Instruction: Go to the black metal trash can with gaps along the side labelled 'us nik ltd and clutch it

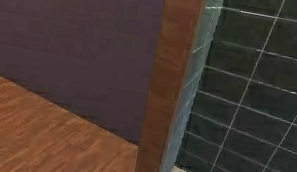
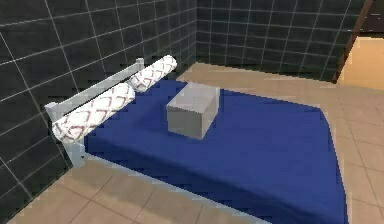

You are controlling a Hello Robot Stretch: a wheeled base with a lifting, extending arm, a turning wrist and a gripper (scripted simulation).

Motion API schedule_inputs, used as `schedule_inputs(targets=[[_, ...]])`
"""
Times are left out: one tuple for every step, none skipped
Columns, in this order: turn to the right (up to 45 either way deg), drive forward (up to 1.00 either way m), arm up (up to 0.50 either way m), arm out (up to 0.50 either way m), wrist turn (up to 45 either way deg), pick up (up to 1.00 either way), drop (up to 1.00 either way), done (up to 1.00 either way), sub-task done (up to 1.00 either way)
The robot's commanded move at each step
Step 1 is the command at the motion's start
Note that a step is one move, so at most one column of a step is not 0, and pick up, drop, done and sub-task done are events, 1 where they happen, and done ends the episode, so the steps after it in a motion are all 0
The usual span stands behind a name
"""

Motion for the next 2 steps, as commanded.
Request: schedule_inputs(targets=[[21.0, 0.0, 0.0, 0.0, 0.0, 0.0, 0.0, 0.0, 0.0], [0.0, 0.3, 0.0, 0.0, 0.0, 0.0, 0.0, 0.0, 0.0]])
